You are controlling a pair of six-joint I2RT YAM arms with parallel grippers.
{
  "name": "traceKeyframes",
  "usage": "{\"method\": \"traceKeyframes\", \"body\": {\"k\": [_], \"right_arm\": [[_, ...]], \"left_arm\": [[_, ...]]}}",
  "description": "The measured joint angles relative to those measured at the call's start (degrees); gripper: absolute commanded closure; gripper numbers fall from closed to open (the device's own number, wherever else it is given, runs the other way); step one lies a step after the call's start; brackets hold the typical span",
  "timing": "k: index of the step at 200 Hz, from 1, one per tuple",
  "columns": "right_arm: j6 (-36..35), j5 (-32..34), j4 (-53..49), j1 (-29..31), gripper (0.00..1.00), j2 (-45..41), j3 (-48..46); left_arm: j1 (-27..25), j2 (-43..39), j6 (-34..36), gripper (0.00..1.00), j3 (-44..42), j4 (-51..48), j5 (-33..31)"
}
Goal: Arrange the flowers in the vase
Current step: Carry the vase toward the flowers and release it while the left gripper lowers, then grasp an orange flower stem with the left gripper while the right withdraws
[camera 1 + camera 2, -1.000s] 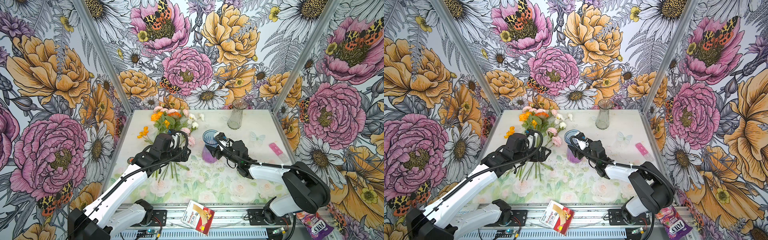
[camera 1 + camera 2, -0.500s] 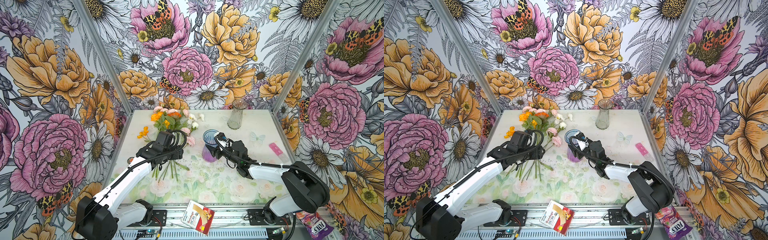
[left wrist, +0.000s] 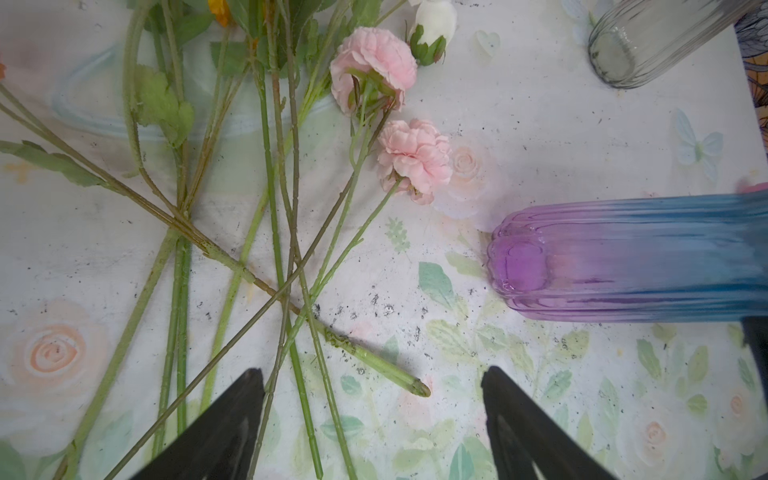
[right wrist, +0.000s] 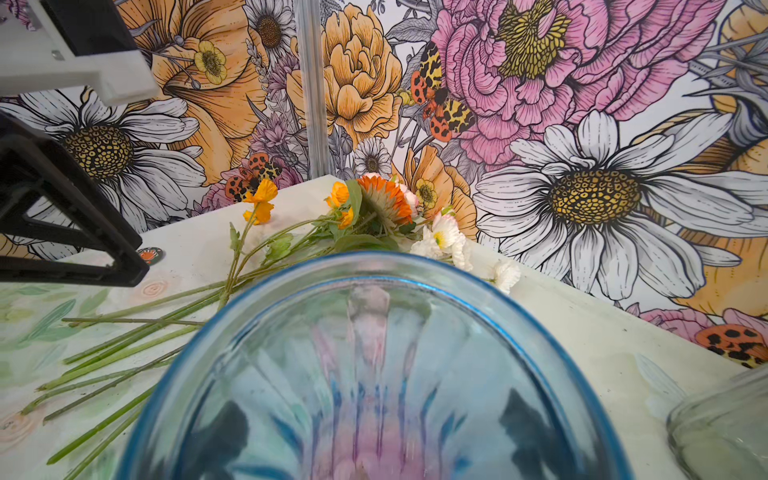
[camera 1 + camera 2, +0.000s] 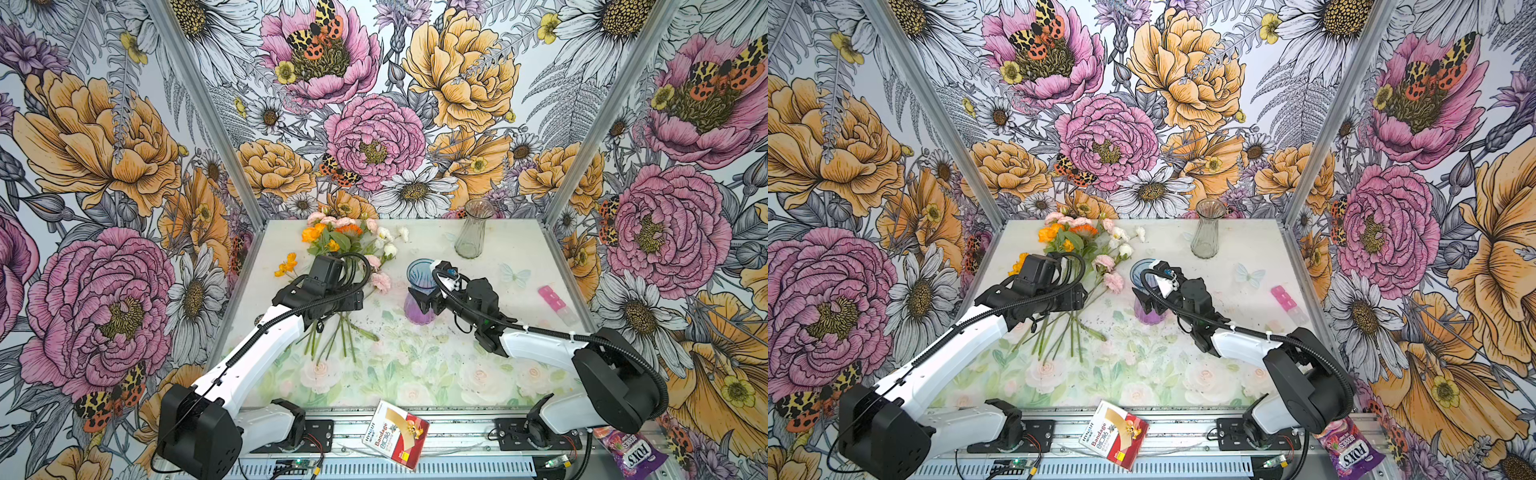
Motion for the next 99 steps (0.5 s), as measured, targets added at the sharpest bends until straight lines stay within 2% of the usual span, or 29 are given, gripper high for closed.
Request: {"method": "traceKeyframes", "body": {"k": [35, 68, 99], "right_arm": [[3.52, 2.32, -4.79, 0.0, 0.0, -8.96, -4.11], [8.5, 4.13, -13.81, 0.57, 0.01, -18.97, -8.92], [11.5, 7.61, -24.3, 6.05, 0.0, -28.94, -11.98]], "left_arm": [[0.92, 7.45, 2.16, 0.37, 4.52, -0.07, -3.02], [1.18, 17.81, 3.37, 0.51, 10.16, -0.07, -5.14], [2.05, 27.63, 3.48, 0.62, 16.0, 0.02, -6.45]]}}
